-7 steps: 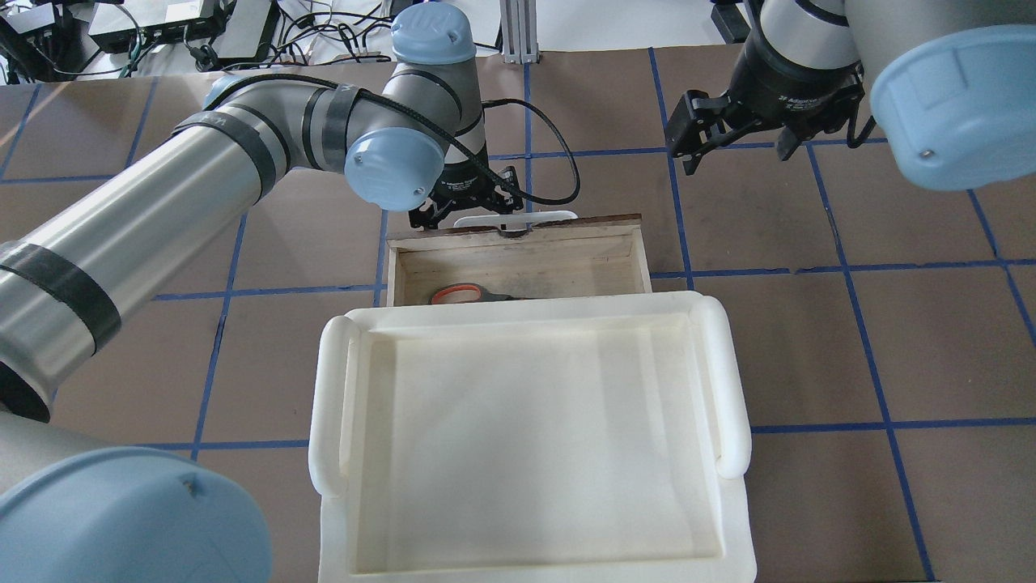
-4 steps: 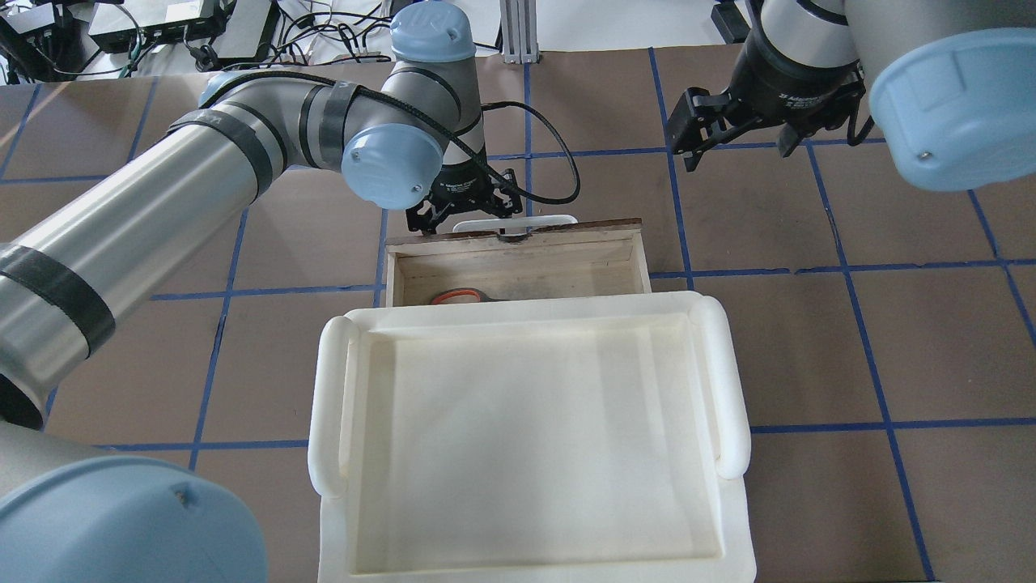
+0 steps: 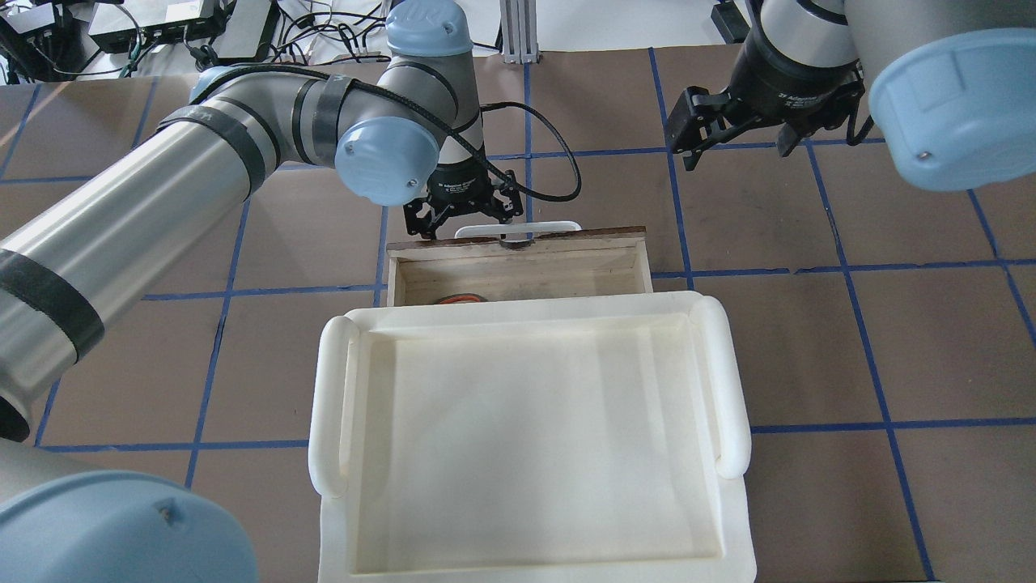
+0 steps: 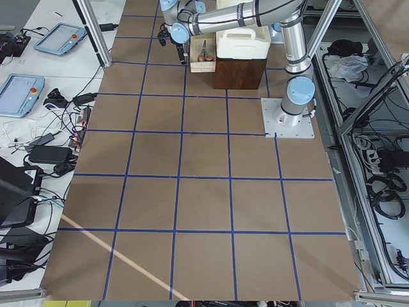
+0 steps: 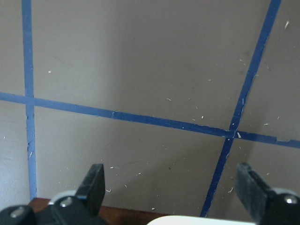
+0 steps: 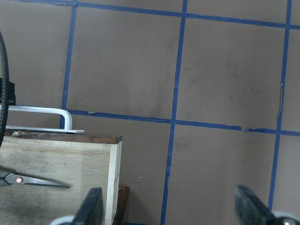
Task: Put scissors in drawer and close it
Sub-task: 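Lower the left gripper onto the drawer's white handle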
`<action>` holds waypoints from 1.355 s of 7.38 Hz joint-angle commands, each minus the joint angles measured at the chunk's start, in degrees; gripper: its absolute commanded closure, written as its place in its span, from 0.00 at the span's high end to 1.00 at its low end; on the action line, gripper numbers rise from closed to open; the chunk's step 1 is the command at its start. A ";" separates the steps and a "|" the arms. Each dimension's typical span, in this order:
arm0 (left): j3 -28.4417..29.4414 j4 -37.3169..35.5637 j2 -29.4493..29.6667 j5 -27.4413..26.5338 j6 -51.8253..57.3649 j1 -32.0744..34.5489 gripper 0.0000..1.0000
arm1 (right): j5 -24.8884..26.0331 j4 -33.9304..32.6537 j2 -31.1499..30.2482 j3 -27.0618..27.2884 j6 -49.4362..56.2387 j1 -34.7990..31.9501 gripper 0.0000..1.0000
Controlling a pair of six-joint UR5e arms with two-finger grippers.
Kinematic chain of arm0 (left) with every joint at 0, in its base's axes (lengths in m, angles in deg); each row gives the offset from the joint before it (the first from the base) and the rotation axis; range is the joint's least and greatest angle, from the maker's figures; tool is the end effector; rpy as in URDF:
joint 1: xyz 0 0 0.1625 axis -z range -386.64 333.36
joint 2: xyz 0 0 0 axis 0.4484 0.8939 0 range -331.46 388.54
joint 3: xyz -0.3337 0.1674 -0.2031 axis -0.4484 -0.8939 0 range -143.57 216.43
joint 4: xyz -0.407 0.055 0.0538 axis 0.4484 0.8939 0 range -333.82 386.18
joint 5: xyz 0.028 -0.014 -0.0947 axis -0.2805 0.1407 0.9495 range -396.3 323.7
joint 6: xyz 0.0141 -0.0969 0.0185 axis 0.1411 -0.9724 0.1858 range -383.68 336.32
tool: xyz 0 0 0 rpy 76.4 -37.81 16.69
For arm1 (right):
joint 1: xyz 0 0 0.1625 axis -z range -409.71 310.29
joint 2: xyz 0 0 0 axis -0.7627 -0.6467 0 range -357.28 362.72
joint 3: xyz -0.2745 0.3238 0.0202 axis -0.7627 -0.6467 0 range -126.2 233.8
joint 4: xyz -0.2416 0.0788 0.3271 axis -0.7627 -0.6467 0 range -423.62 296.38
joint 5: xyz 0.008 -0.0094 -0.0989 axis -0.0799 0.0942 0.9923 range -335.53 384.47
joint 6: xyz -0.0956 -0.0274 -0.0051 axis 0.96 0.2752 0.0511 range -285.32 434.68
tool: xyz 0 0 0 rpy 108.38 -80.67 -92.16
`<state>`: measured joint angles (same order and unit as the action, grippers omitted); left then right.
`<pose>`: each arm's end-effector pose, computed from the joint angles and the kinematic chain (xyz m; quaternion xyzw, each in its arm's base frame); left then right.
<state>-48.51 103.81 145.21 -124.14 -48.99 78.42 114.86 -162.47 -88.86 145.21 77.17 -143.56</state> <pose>-0.2981 -0.5803 0.2836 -0.0905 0.9925 0.0821 0.0102 0.1655 -0.4845 0.5057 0.0549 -0.9954 0.0786 0.0025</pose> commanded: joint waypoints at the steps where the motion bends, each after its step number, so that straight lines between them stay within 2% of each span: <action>1: 0.04 3.73 -0.47 -0.49 -0.01 -0.03 1.00 | -0.13 -0.03 0.00 0.00 0.23 0.07 1.00; 10: 0.04 12.97 -1.53 -0.41 0.07 -0.03 1.00 | 0.39 -0.03 0.00 0.00 0.32 -0.01 1.00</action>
<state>-48.47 115.13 143.75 -124.55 -48.96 78.38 115.24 -162.49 -88.86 145.23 77.49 -143.50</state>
